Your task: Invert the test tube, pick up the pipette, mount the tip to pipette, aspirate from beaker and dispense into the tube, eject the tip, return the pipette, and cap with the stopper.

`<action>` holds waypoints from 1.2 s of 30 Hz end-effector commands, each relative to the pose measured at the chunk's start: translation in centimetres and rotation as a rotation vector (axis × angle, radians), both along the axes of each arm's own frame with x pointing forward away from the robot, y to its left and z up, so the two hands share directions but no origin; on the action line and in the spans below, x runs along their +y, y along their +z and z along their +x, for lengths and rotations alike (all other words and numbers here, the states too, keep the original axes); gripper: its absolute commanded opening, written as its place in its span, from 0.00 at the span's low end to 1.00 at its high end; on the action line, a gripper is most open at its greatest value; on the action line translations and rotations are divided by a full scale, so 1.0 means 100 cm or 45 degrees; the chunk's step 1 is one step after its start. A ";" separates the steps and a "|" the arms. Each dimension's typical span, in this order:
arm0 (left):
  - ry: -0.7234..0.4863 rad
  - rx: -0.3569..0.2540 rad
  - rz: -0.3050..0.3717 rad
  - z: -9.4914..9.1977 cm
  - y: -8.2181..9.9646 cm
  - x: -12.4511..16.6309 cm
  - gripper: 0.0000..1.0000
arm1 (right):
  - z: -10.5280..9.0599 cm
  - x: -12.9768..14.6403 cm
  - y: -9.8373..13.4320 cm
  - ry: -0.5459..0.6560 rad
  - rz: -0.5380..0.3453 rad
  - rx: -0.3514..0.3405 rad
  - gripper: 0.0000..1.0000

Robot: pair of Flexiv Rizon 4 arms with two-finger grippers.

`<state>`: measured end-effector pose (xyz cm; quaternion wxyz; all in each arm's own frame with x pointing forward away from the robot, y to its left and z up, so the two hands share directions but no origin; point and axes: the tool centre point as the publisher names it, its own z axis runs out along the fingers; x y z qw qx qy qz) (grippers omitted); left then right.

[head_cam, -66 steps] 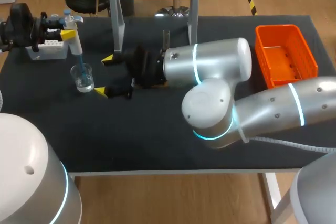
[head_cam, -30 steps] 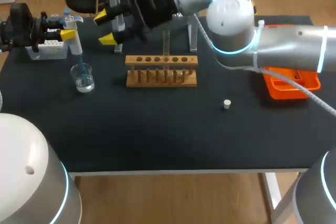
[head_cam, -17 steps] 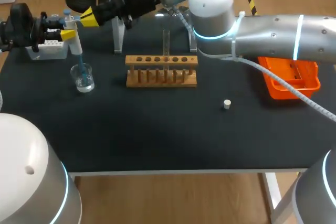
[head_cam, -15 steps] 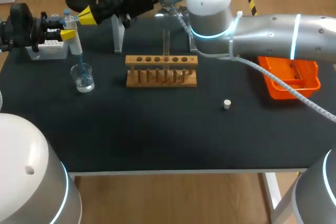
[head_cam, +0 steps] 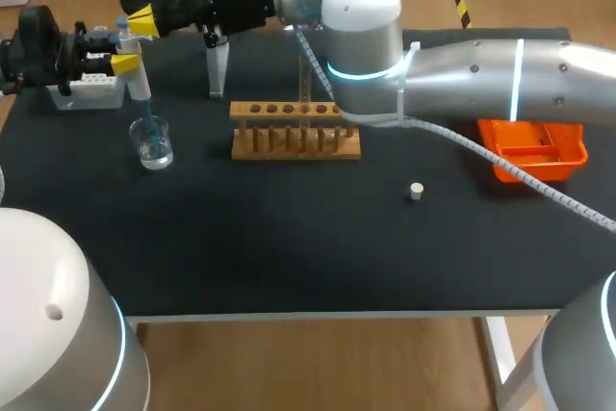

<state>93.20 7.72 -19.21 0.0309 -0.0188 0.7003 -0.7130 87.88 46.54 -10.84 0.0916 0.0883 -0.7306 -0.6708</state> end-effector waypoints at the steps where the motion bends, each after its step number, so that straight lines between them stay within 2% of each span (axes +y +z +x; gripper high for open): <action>1: -0.005 -0.001 -0.003 0.001 -0.001 0.001 0.00 | 0.004 0.011 -0.005 -0.027 0.022 0.007 0.00; 27: -0.005 -0.001 -0.003 0.001 -0.001 0.001 0.00 | 0.039 0.035 -0.014 -0.106 0.044 0.016 0.00; 36: -0.005 -0.001 -0.003 0.001 -0.001 0.001 0.00 | 0.043 0.037 -0.014 -0.112 0.056 0.013 0.00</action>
